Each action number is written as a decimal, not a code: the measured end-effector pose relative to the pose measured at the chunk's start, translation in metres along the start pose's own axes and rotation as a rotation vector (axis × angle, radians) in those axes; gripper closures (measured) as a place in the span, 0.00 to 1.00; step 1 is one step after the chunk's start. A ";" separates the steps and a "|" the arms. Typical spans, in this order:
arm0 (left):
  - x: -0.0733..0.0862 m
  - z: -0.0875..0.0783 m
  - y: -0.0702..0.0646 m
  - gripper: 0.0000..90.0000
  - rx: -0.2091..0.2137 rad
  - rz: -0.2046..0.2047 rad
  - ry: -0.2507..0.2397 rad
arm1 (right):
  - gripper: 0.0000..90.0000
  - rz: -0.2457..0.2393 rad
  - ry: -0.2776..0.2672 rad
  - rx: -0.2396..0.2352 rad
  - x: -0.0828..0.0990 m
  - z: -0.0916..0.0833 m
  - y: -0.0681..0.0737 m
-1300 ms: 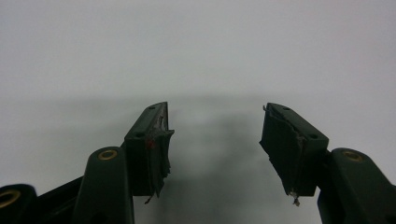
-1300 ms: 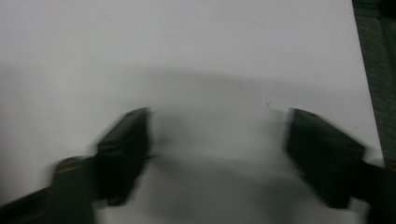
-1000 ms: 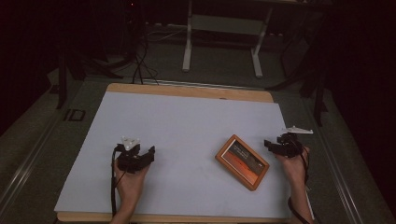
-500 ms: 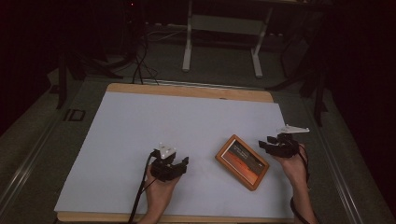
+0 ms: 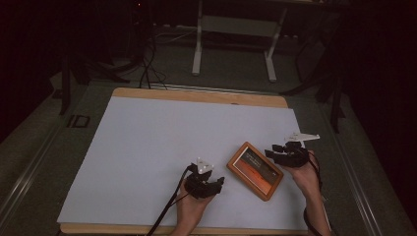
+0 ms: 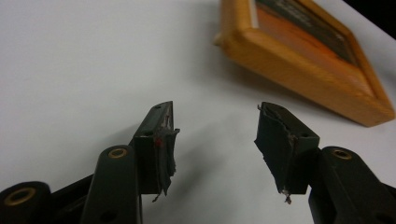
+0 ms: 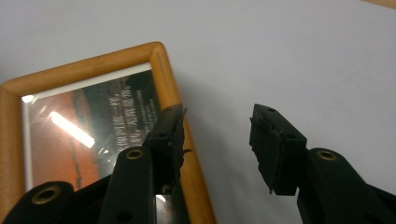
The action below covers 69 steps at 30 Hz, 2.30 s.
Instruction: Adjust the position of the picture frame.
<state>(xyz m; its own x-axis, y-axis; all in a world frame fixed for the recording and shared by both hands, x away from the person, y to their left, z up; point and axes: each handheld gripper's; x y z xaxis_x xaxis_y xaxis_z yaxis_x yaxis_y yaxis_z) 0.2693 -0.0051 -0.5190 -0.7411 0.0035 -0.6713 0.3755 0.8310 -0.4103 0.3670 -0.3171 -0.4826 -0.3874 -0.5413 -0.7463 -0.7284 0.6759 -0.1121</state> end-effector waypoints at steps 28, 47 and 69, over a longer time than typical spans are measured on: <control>-0.010 0.037 -0.040 0.27 0.101 -0.058 0.054 | 0.50 0.003 -0.006 -0.167 0.000 0.020 0.011; -0.017 0.054 -0.042 0.30 0.111 -0.118 0.115 | 0.25 0.073 0.047 -0.367 0.008 0.039 -0.001; -0.045 0.038 -0.034 0.57 0.168 -0.158 0.049 | 0.41 0.073 -0.051 -0.371 0.006 0.015 -0.001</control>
<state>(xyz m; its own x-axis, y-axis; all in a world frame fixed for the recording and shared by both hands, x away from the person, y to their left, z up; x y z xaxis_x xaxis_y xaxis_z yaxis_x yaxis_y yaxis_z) 0.3108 -0.0545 -0.4979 -0.8227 -0.0888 -0.5615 0.3370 0.7193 -0.6076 0.3742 -0.3135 -0.4972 -0.4239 -0.4664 -0.7764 -0.8588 0.4793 0.1810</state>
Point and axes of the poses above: each handheld gripper's, and its own axes: z roughly forward along the jaws, x roughly out of its underside, y roughly to its left, and after that the axes turned 14 degrees about -z, right-handed
